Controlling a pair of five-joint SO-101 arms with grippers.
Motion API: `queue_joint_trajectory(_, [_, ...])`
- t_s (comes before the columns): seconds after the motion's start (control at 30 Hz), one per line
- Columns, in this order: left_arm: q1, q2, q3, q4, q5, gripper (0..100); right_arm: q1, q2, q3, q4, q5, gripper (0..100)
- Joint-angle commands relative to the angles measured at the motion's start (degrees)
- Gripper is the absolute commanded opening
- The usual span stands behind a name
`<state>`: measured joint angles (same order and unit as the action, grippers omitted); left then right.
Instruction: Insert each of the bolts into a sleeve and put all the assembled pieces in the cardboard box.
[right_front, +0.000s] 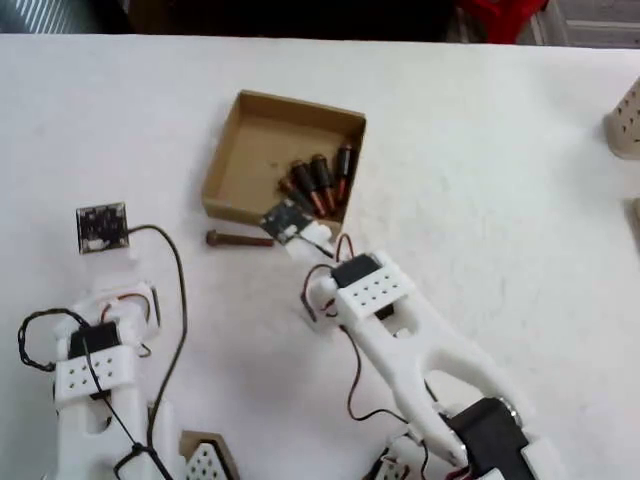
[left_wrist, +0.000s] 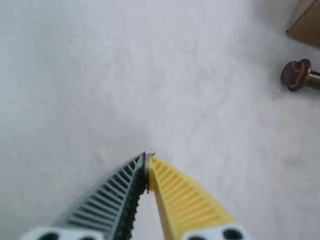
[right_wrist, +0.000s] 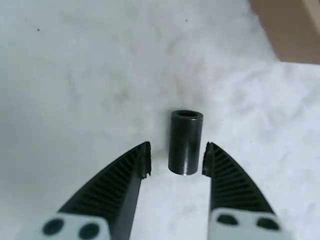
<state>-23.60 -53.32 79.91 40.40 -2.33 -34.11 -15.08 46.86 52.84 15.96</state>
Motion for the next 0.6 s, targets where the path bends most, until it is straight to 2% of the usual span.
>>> queue_joint_trajectory(0.0, [-0.5,0.0,-0.2,-1.0,-0.6,2,0.4,-0.1,-0.5,0.0,0.7,14.9])
queue_joint_trajectory(0.1, [-0.5,0.0,-0.2,-1.0,-0.6,2,0.4,0.0,-0.4,-0.1,1.0,14.9])
queue_joint_trajectory(0.23, [-0.5,0.0,-0.2,-1.0,-0.6,2,0.5,0.5,-0.4,-0.6,5.9,14.9])
queue_joint_trajectory(0.57, [-0.5,0.0,-0.2,-1.0,-0.6,2,1.4,7.1,-0.9,-3.7,6.8,14.8])
